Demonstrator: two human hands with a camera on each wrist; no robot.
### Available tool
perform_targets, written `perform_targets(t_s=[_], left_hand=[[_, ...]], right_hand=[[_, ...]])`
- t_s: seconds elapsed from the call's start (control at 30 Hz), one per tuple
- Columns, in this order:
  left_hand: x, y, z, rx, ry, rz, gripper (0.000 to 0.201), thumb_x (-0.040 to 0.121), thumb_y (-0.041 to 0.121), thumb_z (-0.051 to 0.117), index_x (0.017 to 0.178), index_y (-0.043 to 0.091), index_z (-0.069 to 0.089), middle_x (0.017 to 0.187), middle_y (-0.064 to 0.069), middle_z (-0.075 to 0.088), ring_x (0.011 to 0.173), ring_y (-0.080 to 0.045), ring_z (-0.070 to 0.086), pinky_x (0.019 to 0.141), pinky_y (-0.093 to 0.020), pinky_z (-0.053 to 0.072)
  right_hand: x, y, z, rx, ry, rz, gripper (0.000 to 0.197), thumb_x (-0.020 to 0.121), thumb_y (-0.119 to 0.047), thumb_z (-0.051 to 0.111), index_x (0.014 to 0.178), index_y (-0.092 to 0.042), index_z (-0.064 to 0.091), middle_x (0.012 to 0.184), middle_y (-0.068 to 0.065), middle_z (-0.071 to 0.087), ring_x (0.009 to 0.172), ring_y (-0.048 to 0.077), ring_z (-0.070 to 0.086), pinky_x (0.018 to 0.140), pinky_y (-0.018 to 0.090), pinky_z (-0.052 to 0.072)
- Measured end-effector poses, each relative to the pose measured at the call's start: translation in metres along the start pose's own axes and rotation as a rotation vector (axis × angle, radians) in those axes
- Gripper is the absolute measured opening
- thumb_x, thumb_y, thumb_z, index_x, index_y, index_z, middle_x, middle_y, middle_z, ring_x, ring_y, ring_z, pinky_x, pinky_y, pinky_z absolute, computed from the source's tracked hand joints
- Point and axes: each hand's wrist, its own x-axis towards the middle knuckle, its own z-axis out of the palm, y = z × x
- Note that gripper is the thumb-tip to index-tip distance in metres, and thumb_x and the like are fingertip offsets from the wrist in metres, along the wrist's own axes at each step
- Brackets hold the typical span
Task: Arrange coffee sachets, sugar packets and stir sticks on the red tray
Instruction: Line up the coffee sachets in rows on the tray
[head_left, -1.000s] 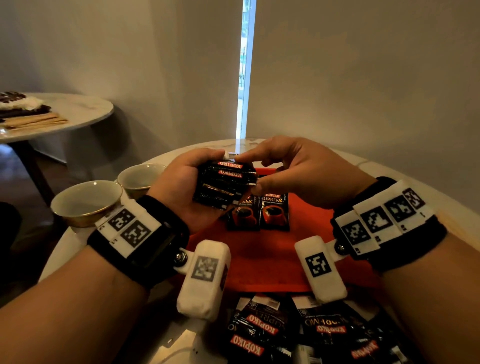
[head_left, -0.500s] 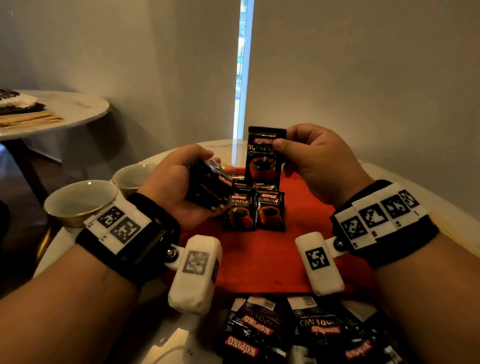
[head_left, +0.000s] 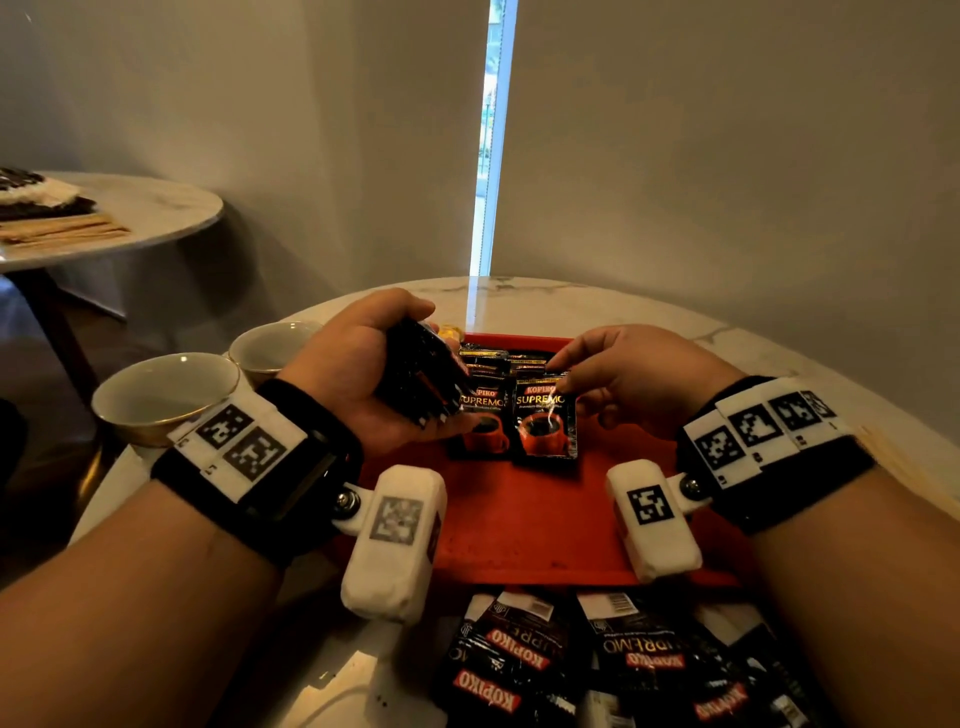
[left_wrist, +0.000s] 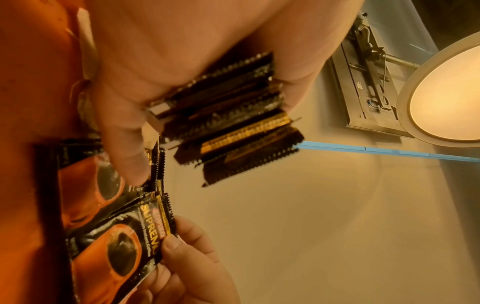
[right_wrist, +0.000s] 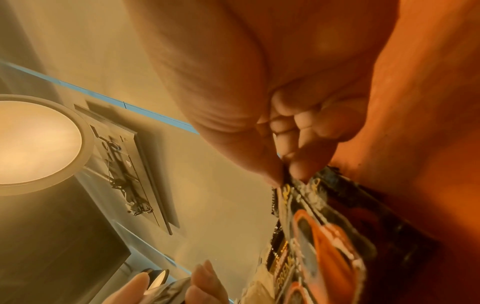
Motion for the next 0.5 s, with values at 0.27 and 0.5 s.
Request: perform_targets(t_s=[0.27, 0.5], left_hand=[[0.0041, -0.0002, -0.0041, 0.067, 0.006, -0.069, 0.028, 0.087, 0.031, 0.058, 0.103, 0.008, 0.06, 0.071, -0.015, 0.072, 0.078, -0.041, 0.073, 0.093, -0.071, 0.043], [0.0084, -0.002, -0.0063, 0.083, 0.009, -0.1, 0.022, 0.085, 0.032, 0.059, 0.087, 0.01, 0.062, 0.071, -0.013, 0.069, 0.084, -0.037, 0.066, 0.101, -0.074, 0.033]], right_hand=[[0.0051, 0.0034, 0.0012, -0.09, 0.032, 0.029, 0.018, 0.083, 0.001, 0.073, 0.092, -0.015, 0.074, 0.088, 0.011, 0.075, 0.061, 0.016, 0.059, 0.054, 0.031, 0.045], [0.0055, 0.0016, 0.0016, -0.122, 0.066, 0.021, 0.015, 0.082, -0.003, 0.076, 0.09, -0.015, 0.073, 0.095, 0.015, 0.076, 0.072, 0.021, 0.065, 0.057, 0.032, 0.049]])
